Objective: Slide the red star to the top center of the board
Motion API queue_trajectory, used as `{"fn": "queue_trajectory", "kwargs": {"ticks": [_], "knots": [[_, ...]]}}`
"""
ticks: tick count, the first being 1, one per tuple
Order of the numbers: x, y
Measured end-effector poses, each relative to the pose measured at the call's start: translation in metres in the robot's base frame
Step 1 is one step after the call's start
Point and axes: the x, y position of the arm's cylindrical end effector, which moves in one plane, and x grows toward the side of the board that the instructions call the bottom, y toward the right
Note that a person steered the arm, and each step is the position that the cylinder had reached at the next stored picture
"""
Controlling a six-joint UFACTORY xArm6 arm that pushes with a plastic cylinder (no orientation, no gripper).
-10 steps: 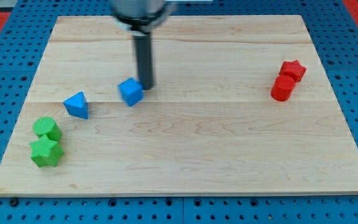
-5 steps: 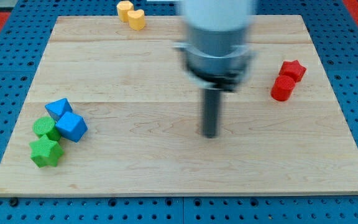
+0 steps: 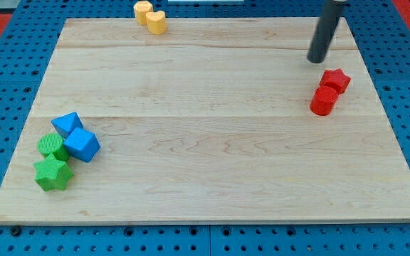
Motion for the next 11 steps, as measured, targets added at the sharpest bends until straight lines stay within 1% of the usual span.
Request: {"fn": "queue_trajectory", "kwargs": {"ticks": [1, 2, 3, 4, 5, 6, 7, 8, 9, 10, 11], "knots": [[0.018, 0.089], [0.060, 0.097], [0.050, 0.025], [0.056, -0.039], [0.105, -0.012], [0.132, -0.029], [0.107, -0.068], [0.054, -0.092], [-0.011, -0.127], [-0.053, -0.129], [-0.056, -0.107]]}}
